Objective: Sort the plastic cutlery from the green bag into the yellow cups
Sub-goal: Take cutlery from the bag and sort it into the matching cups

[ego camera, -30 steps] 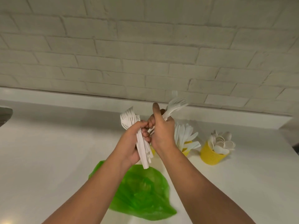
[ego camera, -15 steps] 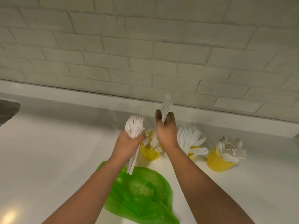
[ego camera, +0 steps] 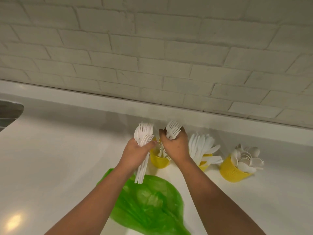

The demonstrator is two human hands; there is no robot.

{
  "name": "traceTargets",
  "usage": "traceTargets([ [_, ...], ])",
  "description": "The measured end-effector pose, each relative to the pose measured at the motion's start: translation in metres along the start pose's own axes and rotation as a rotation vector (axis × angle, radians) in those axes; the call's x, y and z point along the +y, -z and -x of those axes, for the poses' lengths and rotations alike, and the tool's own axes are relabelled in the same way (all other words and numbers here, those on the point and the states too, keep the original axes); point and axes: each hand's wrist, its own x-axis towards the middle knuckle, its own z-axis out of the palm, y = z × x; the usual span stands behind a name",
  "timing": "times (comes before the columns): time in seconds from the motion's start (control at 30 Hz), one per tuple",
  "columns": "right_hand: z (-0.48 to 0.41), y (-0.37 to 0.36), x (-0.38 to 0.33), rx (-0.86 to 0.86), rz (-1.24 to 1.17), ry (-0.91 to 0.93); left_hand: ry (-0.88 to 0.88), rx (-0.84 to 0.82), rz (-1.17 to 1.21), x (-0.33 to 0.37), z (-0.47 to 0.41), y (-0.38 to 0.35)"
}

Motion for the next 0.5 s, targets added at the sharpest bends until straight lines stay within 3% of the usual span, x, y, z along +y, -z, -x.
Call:
traceTargets([
  [0.17, 0.005, 0.004, 0.0, 0.012, 0.071, 0.17, -0.011, 0.004, 0.002, 0.002, -0.004, 0.003],
  [0.5, 0.011, 0.009, 0.005, 0.022, 0.118, 0.224, -0.019, -0.048, 0.021, 0.008, -0.006, 0.006],
])
